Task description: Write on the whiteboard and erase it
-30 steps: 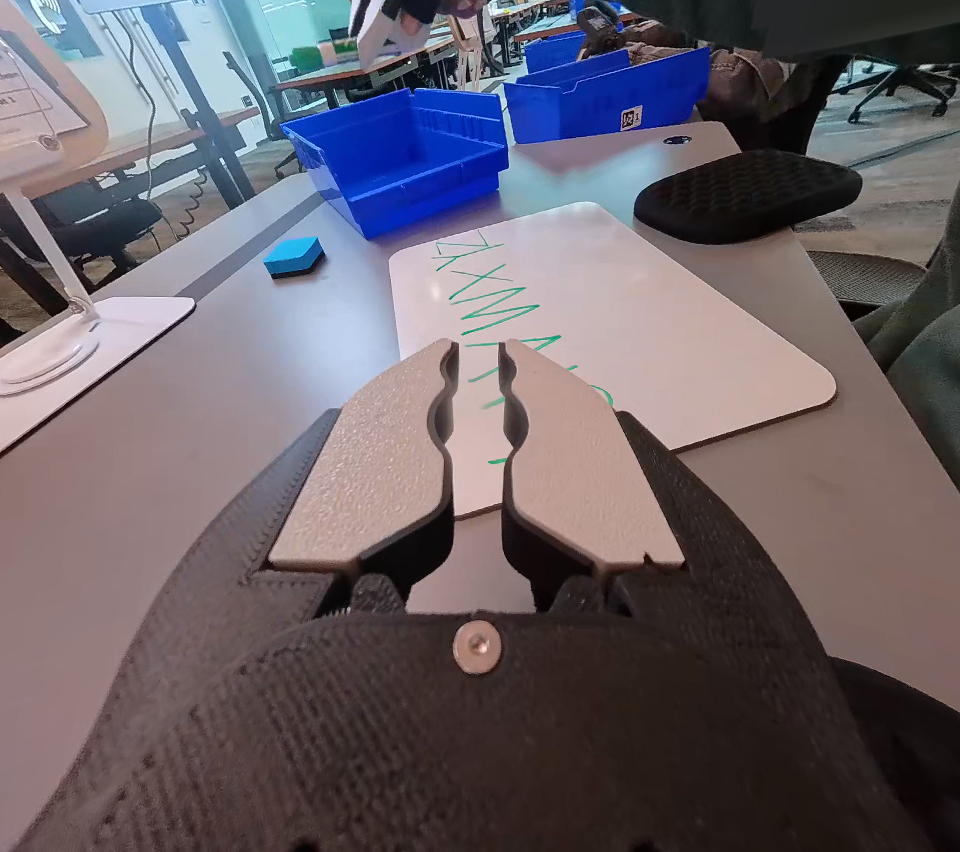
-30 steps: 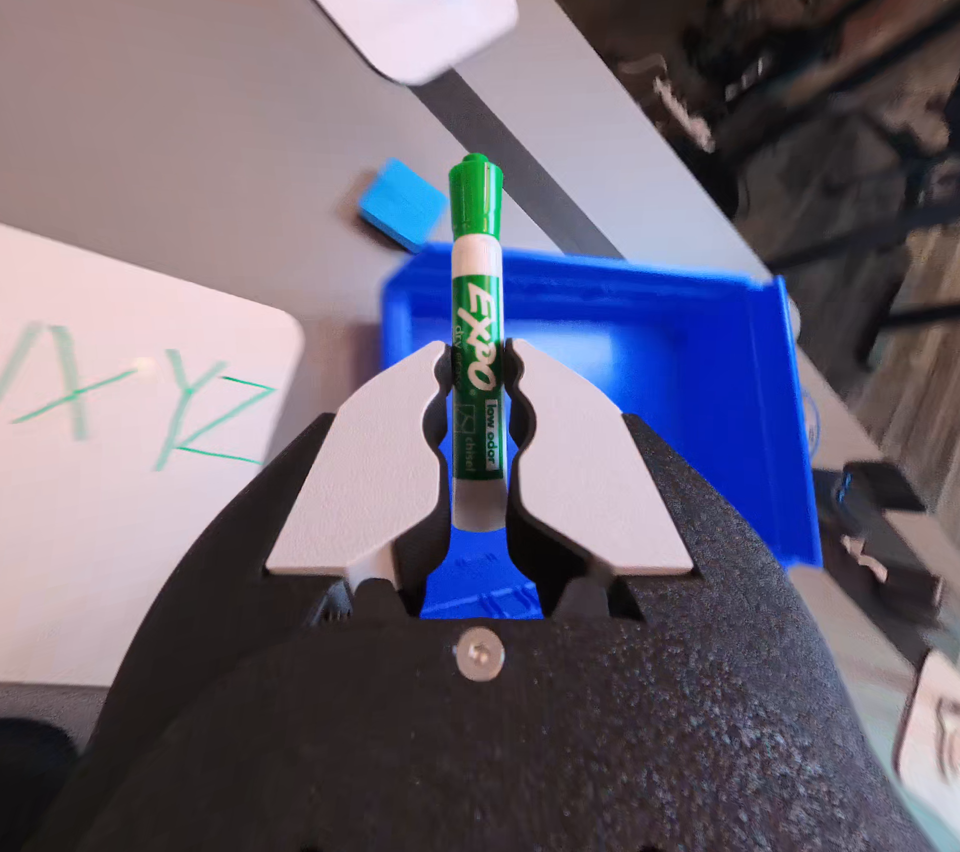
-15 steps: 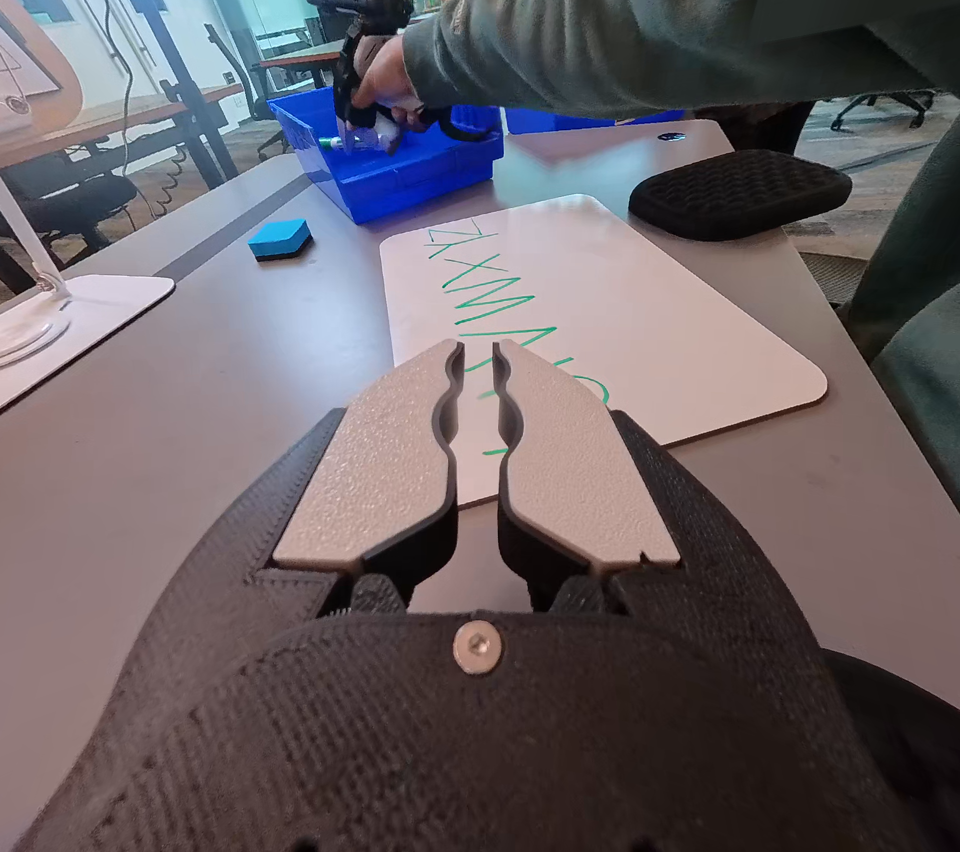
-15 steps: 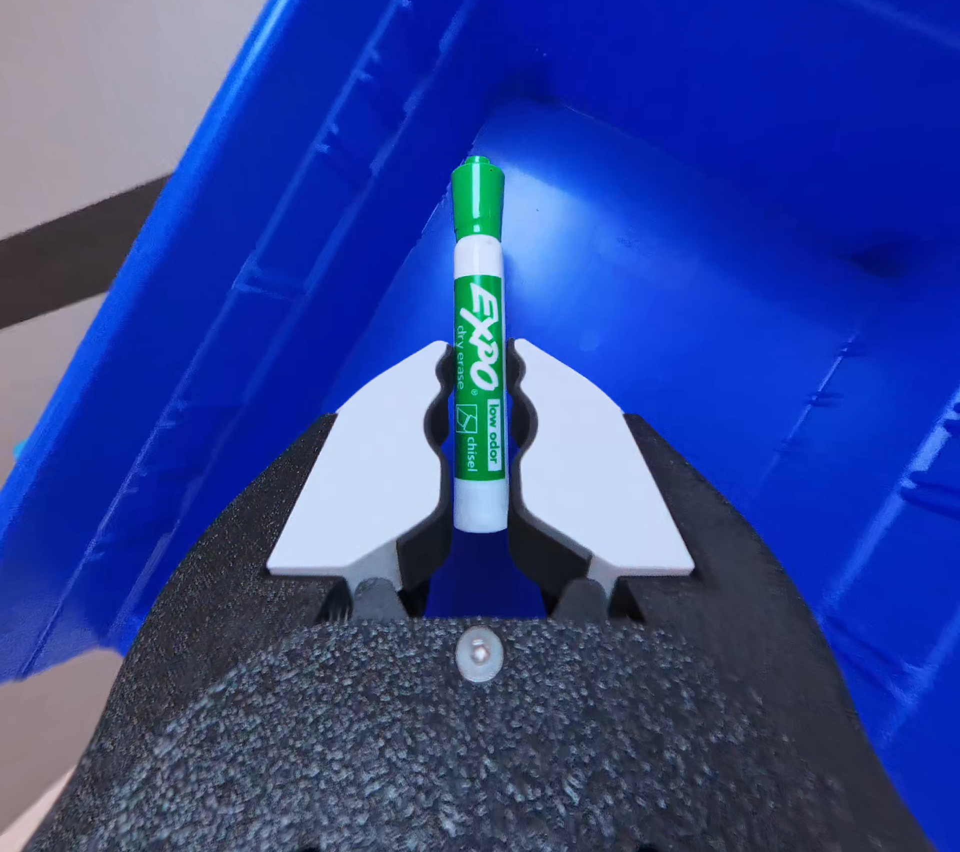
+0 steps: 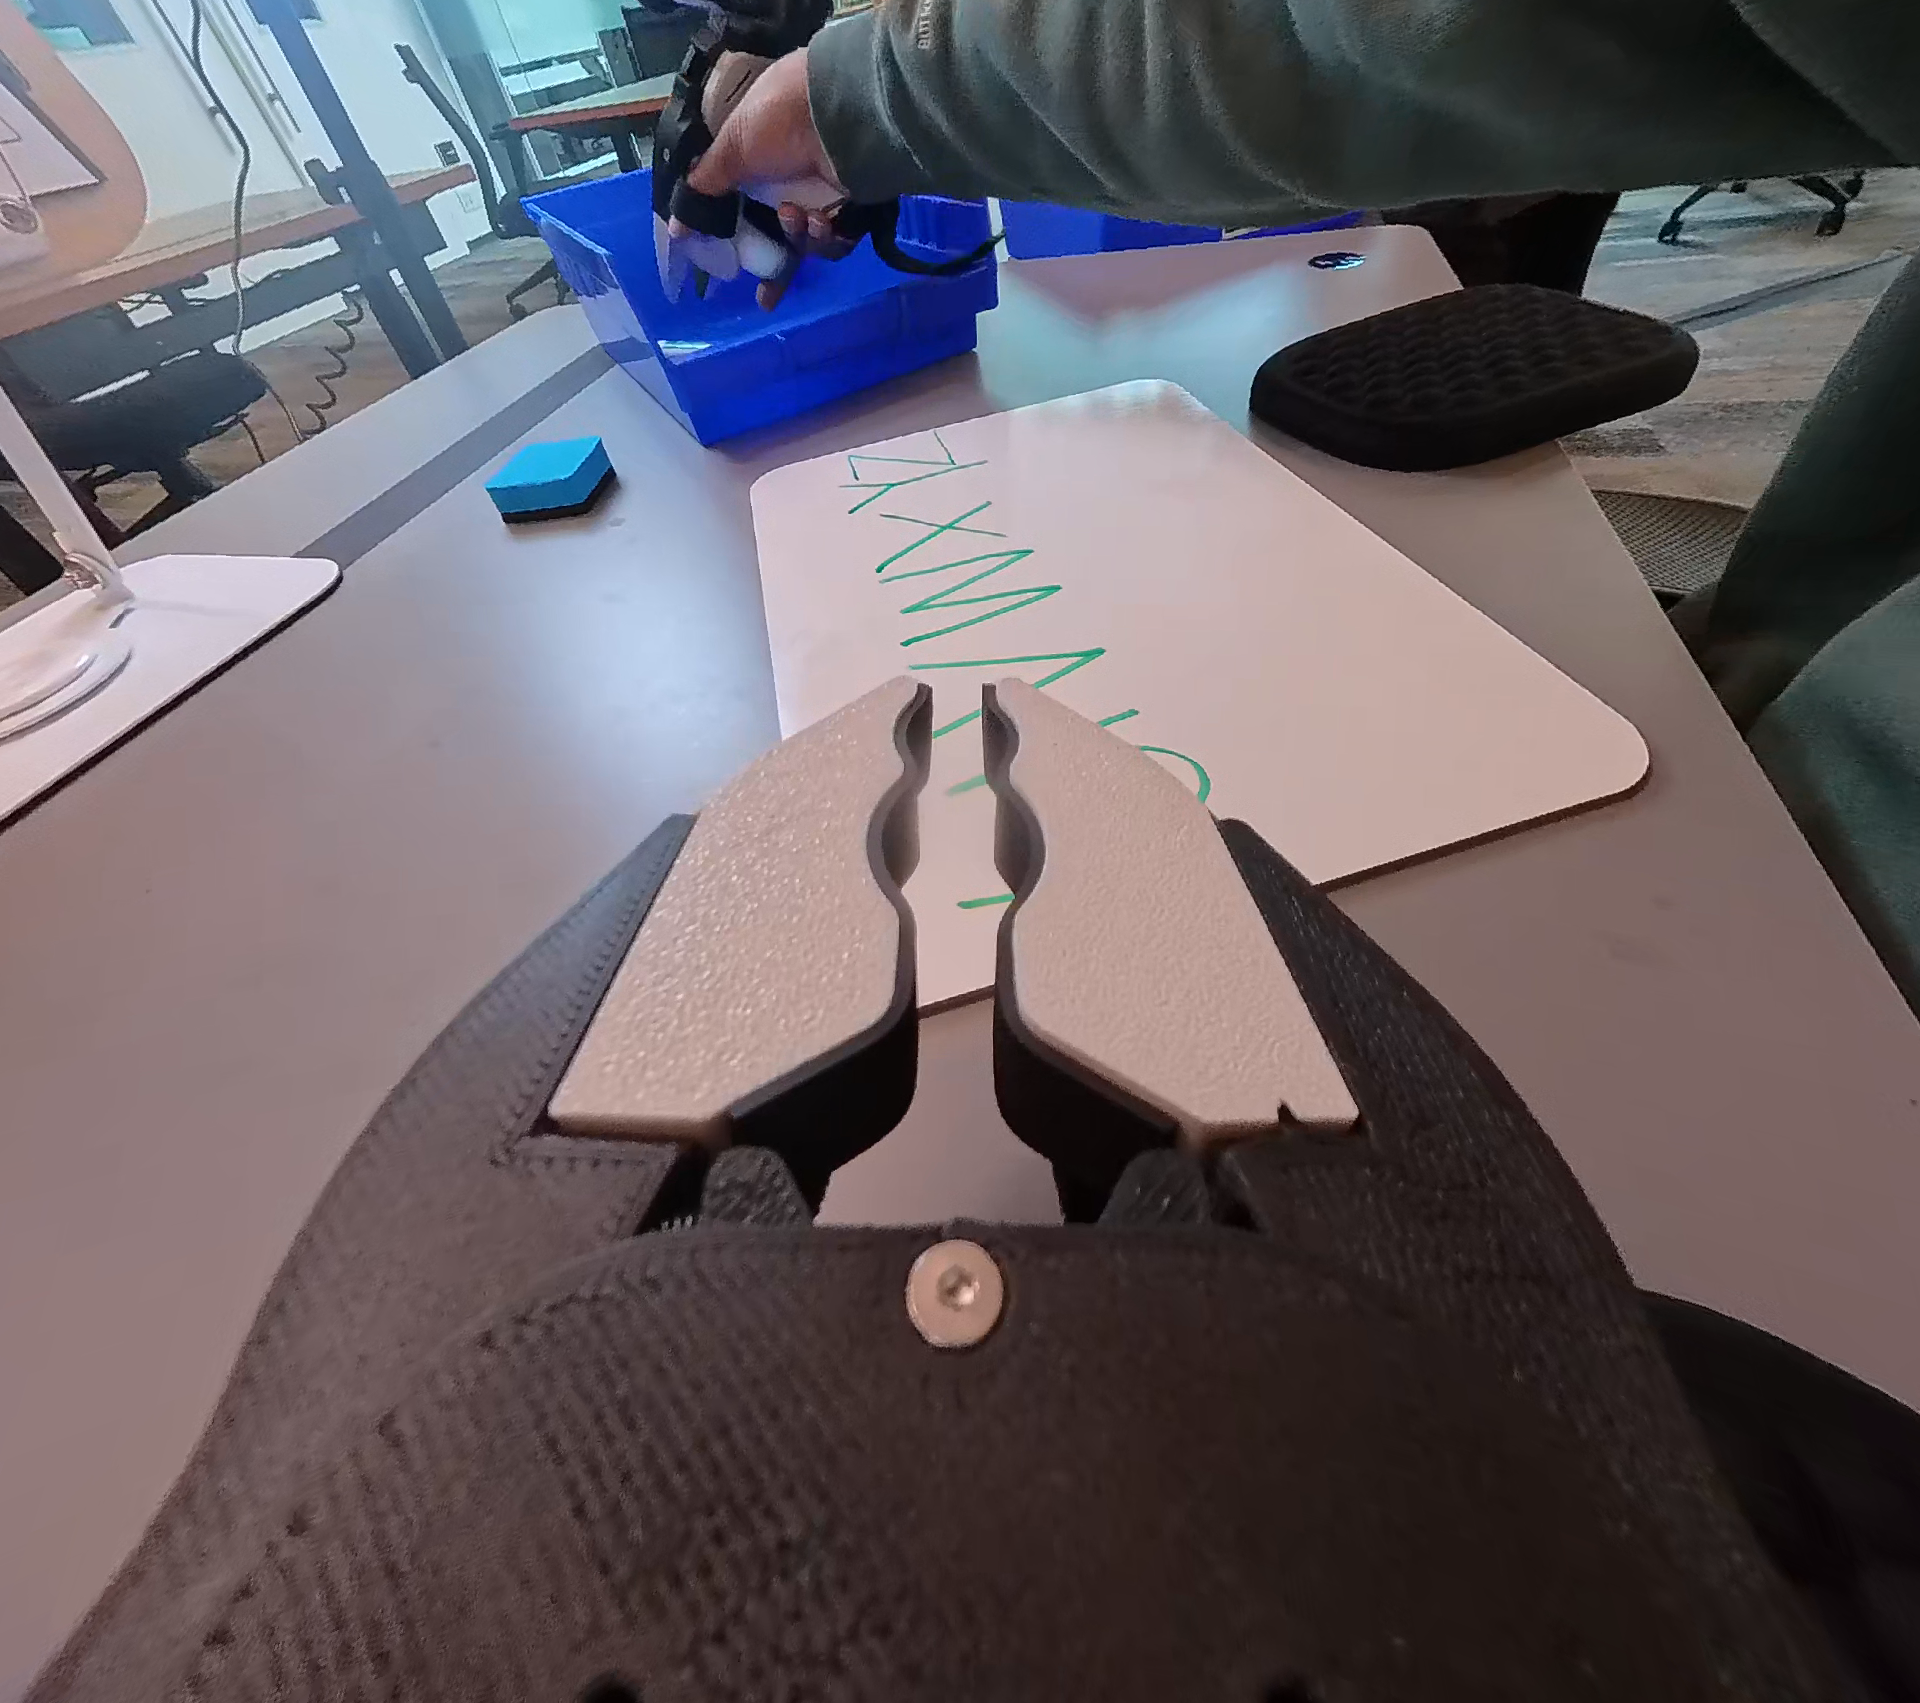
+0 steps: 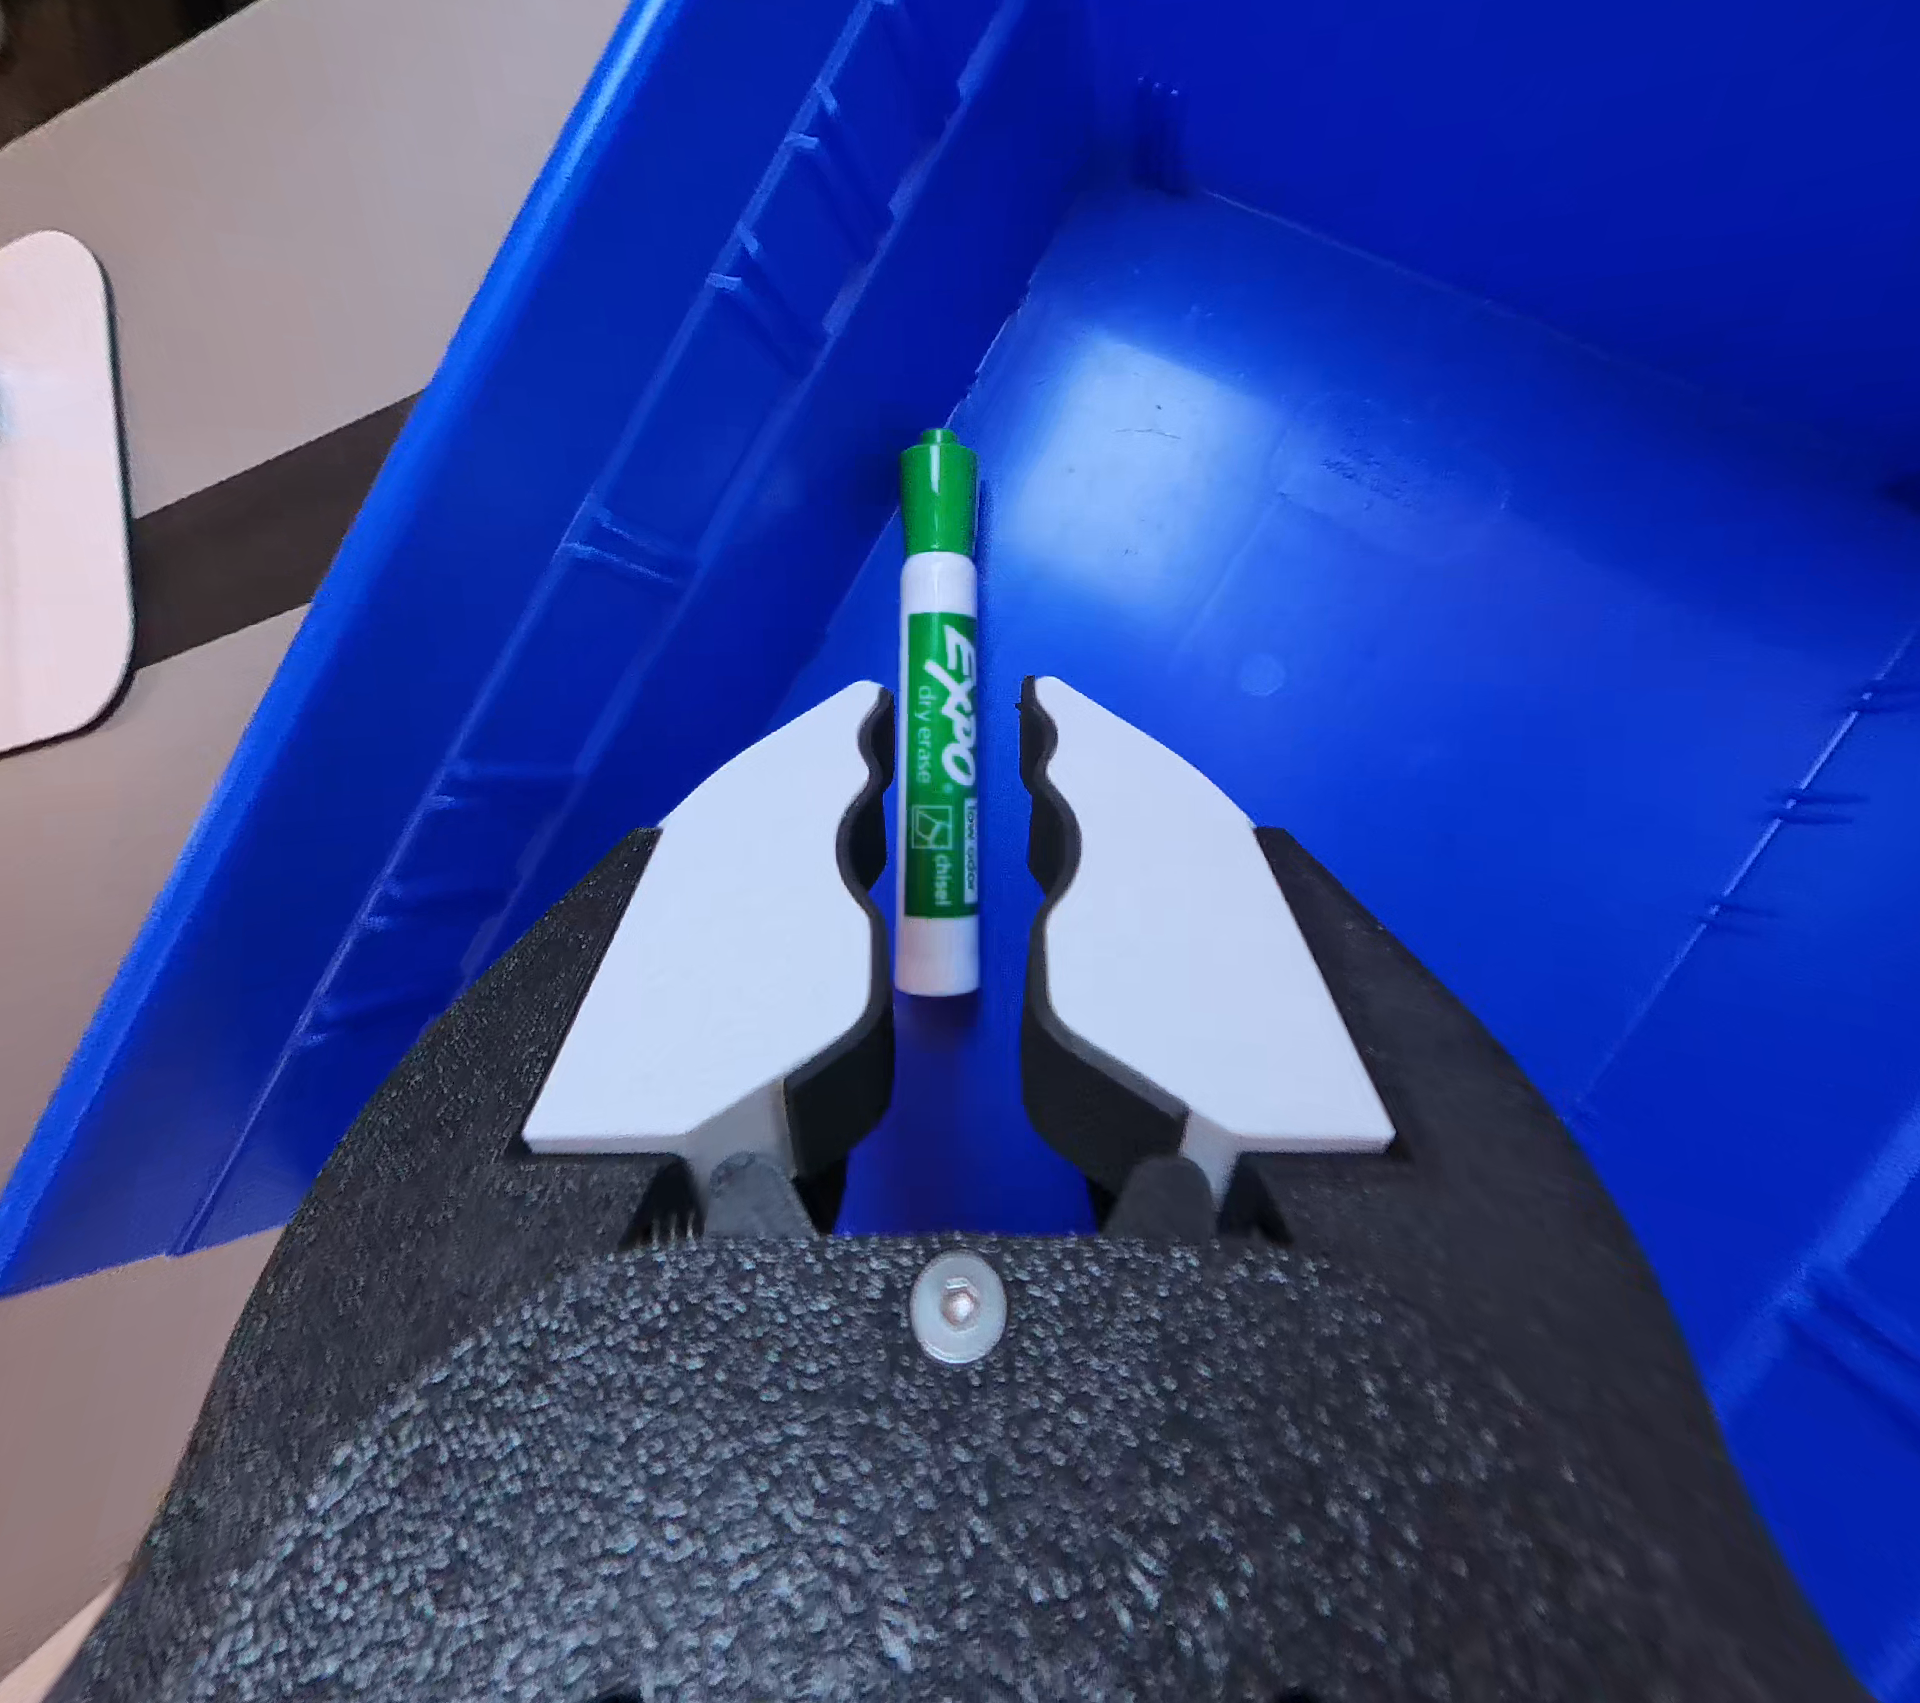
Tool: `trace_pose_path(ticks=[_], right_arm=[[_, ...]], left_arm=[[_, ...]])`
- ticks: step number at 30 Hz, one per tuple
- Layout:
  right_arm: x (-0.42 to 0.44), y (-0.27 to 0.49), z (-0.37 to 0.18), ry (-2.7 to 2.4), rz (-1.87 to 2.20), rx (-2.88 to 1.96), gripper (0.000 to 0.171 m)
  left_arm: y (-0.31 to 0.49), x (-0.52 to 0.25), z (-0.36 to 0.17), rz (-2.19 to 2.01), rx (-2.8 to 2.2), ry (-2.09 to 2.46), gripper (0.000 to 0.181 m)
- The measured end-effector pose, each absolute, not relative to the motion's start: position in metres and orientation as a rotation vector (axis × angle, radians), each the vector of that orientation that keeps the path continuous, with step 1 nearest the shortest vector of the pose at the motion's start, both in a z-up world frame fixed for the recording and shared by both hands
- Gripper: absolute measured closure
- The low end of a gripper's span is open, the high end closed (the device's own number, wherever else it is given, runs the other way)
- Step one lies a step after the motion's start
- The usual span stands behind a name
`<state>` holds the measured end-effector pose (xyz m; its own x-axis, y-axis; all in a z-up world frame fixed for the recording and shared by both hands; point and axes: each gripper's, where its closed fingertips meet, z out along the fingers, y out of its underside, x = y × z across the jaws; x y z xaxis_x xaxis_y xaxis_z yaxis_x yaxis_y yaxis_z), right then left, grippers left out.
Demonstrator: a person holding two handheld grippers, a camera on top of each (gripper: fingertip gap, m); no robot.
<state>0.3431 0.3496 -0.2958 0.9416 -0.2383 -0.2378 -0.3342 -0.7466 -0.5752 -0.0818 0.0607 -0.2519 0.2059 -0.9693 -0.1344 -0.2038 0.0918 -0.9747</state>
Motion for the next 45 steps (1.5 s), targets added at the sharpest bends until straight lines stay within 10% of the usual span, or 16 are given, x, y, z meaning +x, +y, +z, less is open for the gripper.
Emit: trace_pose_path(ticks=[17,45], right_arm=[[0.19,0.244,-0.145,-0.585,0.181,-1.822,0.133],[0.101,0.182,-0.243,-0.82,0.402,-1.519,0.137]], left_arm=[[0.071,-0.086,-0.253,-0.842,-1.381,1.197,0.173],[0.101,-0.099,-0.262,-0.806,-1.44,1.128,0.172]])
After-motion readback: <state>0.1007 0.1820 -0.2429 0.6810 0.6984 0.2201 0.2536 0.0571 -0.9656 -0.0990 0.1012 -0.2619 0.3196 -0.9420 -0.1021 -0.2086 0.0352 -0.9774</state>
